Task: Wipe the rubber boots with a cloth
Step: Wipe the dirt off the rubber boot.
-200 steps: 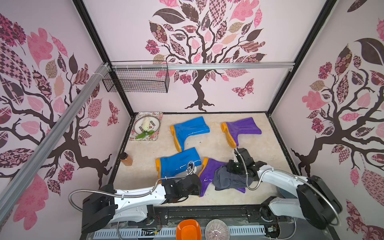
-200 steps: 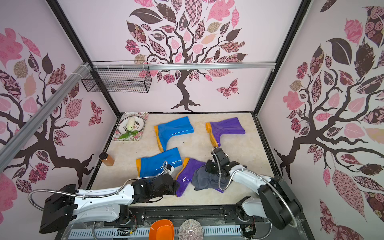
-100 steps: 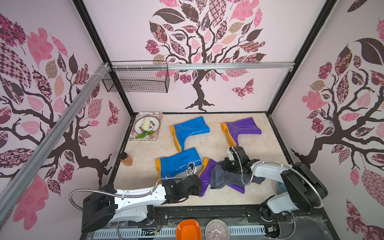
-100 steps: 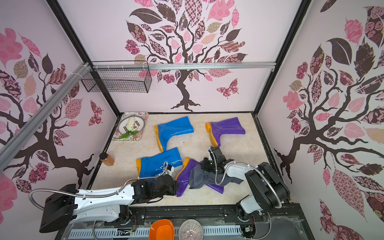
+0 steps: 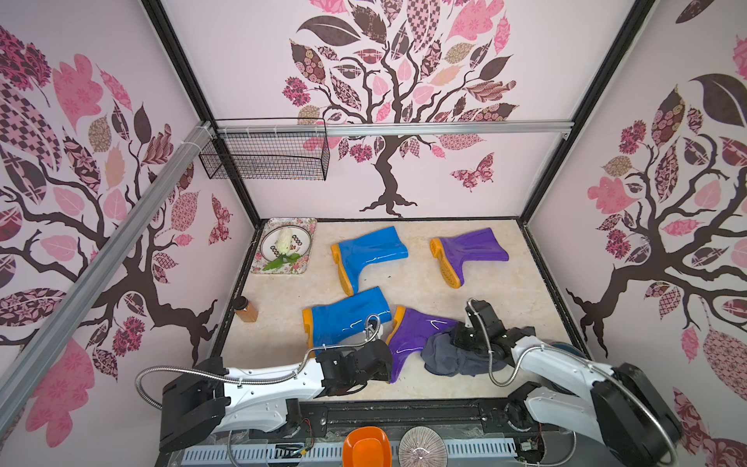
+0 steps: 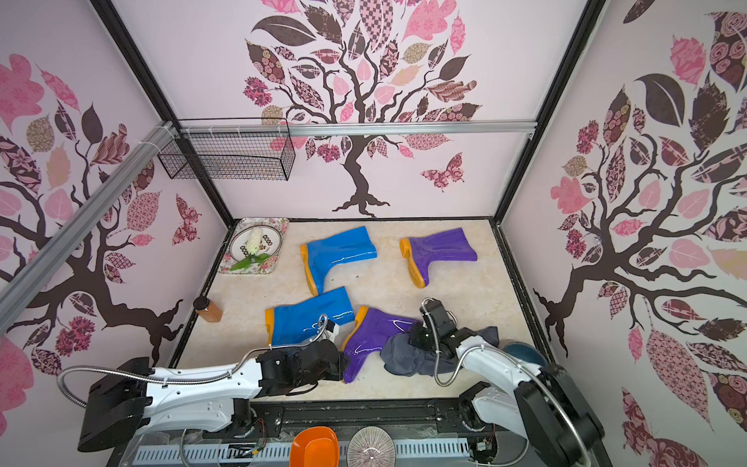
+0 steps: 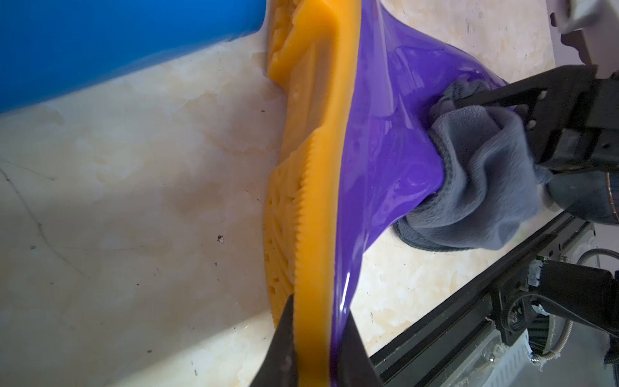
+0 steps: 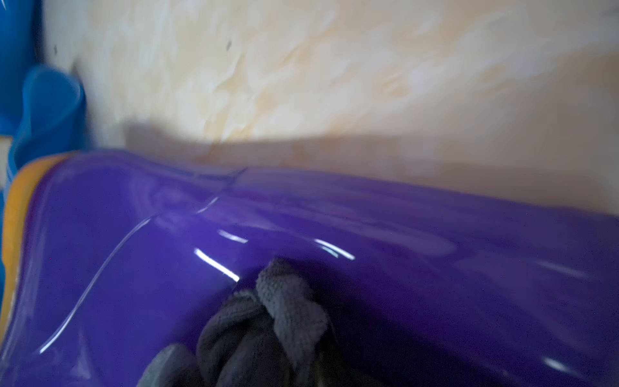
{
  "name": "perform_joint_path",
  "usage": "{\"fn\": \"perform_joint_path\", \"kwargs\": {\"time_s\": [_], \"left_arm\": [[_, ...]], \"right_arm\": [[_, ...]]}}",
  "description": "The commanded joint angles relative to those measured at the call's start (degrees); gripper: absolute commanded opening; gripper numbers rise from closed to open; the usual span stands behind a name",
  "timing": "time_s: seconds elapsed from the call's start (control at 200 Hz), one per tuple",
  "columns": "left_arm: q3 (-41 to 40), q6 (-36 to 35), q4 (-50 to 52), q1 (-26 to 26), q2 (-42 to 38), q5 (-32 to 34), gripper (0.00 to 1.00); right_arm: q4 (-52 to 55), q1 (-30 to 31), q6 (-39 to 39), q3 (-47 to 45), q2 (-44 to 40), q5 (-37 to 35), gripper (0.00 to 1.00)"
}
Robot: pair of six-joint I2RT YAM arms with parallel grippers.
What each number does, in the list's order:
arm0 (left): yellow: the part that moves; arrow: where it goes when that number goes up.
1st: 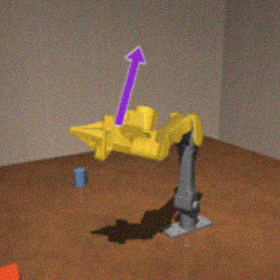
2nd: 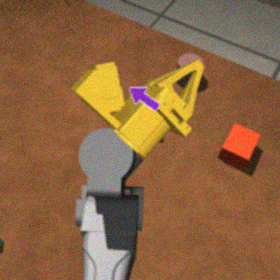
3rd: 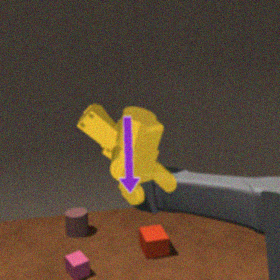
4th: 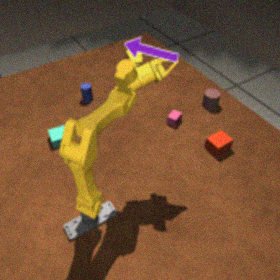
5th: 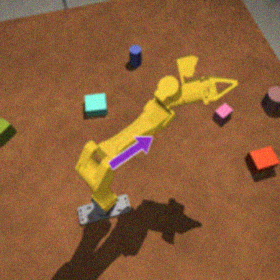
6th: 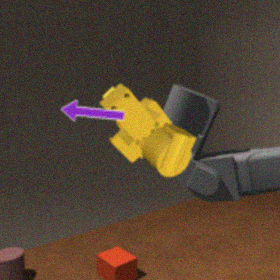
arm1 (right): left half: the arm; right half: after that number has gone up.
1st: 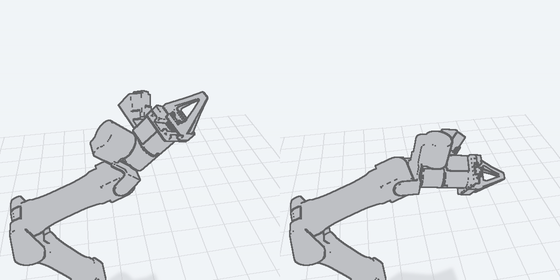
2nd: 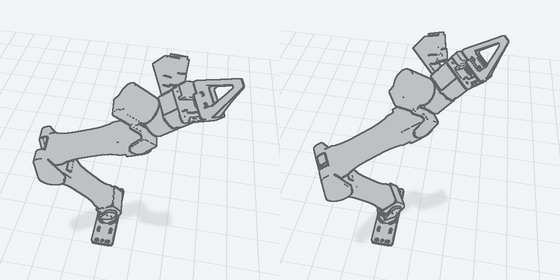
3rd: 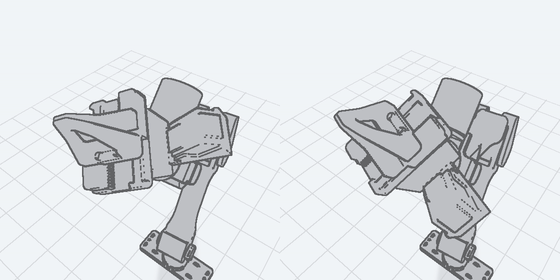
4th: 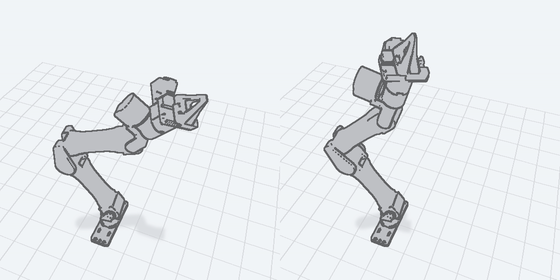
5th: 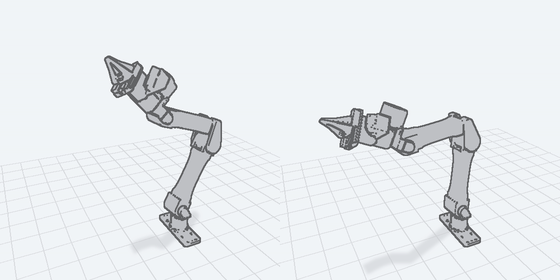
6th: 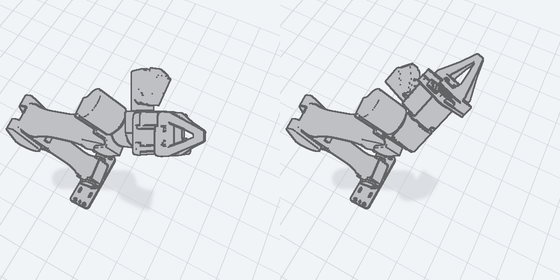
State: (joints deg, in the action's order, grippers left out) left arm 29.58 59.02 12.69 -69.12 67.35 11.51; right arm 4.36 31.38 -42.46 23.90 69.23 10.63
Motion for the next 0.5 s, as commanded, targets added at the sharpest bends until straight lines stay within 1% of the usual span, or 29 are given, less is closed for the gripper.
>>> {"fn": "perform_joint_path", "kwargs": {"time_s": [0.0, 0.055, 0.1, 0.13, 0.195, 0.235, 0.285, 0.36, 0.39, 0.445, 0.495], "left_arm": [[-0.1, -0.5, 3.4, 0.1, 2.1, 1.1, 0.0], [-0.1, -0.5, 3.6, 0.1, 2.1, 1.3, 0.0], [-0.1, -0.5, 3.7, 0.1, 2.1, 1.4, 0.0], [-0.2, -0.5, 3.8, 0.1, 2.1, 1.5, 0.0], [-0.2, -0.5, 3.9, 0.1, 2.0, 1.6, 0.0], [-0.4, -0.5, 3.9, 0.1, 1.9, 1.6, 0.0], [-0.6, -0.6, 3.8, 0.1, 1.9, 1.7, 0.0], [-0.5, -0.9, 3.8, 0.1, 2.3, 1.8, 0.0], [-0.4, -1.1, 3.8, 0.1, 2.6, 1.8, 0.0], [-0.2, -1.4, 3.8, 0.1, 3.1, 1.8, 0.0], [0.0, -1.7, 4.0, 0.1, 3.6, 1.9, 0.0]], "right_arm": [[-9.7, 8.0, -1.6, 7.0, 5.9, 11.3, 0.0], [-12.0, 10.4, -2.6, 8.8, 6.7, 11.9, 0.0], [-12.7, 10.6, -3.7, 8.9, 6.6, 11.4, 0.0], [-11.7, 10.3, -4.2, 8.6, 6.3, 9.0, 0.0], [-6.0, 8.5, -5.3, 7.1, 5.0, 1.9, 0.0], [-4.0, 5.6, -5.8, 4.9, 4.7, 0.5, 0.0], [-0.7, -0.2, -6.9, 1.9, 4.9, -0.3, 0.0], [1.3, -10.5, -5.1, -1.9, 5.7, 4.0, 0.0], [2.9, -13.7, -3.7, -2.4, 5.7, 4.6, 0.0], [5.7, -16.8, -0.8, -2.0, 4.3, 3.3, 0.0], [9.2, -17.0, -0.2, -0.9, 1.9, -0.4, 0.0]]}}
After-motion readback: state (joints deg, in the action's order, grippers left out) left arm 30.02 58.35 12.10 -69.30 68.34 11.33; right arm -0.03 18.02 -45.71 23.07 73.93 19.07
